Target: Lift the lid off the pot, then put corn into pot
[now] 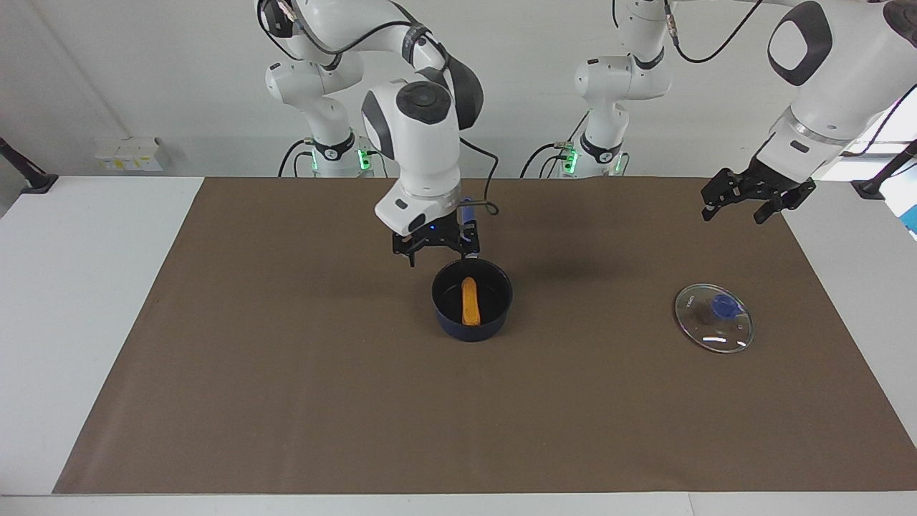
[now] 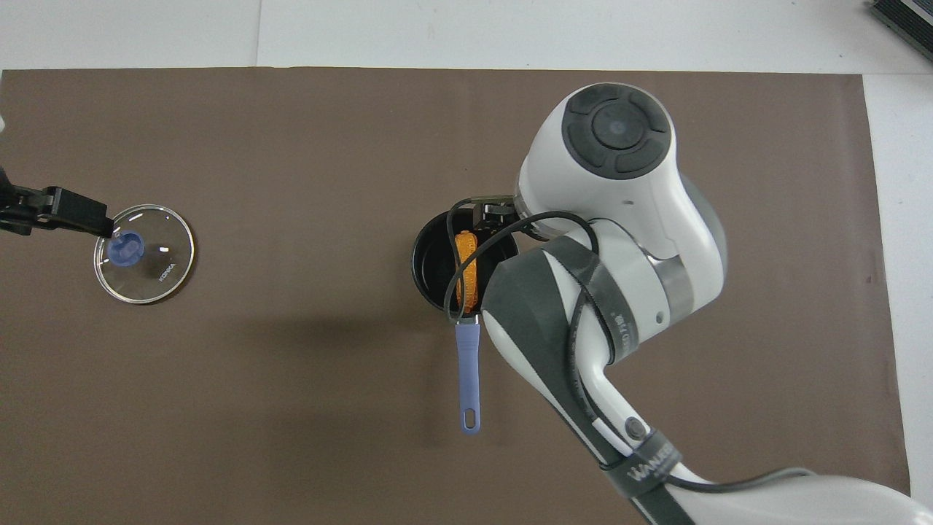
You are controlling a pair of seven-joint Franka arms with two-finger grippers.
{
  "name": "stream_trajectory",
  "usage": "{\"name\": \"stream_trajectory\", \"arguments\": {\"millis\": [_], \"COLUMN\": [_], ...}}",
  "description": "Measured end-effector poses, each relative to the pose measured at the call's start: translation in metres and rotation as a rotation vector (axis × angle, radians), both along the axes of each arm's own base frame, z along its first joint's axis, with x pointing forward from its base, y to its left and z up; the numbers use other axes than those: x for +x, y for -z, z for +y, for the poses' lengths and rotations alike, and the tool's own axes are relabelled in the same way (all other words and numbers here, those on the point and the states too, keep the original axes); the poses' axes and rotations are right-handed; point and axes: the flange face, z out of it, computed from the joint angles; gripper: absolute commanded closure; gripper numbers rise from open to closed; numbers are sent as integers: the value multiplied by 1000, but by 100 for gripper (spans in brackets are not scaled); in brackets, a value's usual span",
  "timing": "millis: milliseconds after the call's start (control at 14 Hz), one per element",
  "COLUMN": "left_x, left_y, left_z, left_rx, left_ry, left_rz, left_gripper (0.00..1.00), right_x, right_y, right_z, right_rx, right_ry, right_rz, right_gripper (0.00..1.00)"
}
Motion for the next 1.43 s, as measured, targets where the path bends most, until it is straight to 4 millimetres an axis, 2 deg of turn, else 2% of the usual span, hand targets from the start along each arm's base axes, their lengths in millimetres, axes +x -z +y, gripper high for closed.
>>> {"name": "stream_trajectory", "arguments": {"millis": [143, 357, 500, 571, 786, 1000, 1214, 1429], "left_x": [-1, -3, -4, -4, -4, -4, -4, -4], "left_y": [-1, -6, -8, -8, -8, -8, -8, -8], "left_z": [-7, -11, -10, -9, -7, 1, 3, 3], "left_rx": [26, 28, 28, 28, 28, 29, 30, 29], "left_ry": [22, 29, 25, 24, 21, 7, 2, 2], "left_rz": [-4, -12, -16, -16, -16, -16, -16, -16], "left_gripper": [0, 0, 0, 0, 0, 0, 0, 0], "right_x": [4, 8, -1, -9, -35, -55, -72, -85], "right_y": [-21, -60, -92, -109, -149, -180, -201, -207], "right_z": [-37, -108, -152, -168, -194, -219, -255, -294], "right_rx": [-4, -1, -1, -1, 2, 9, 9, -5], "right_ry": [27, 63, 82, 98, 132, 173, 209, 118], "right_rz": [1, -21, -35, -40, -53, -84, -94, -70], "right_gripper": [0, 0, 0, 0, 0, 0, 0, 0]}}
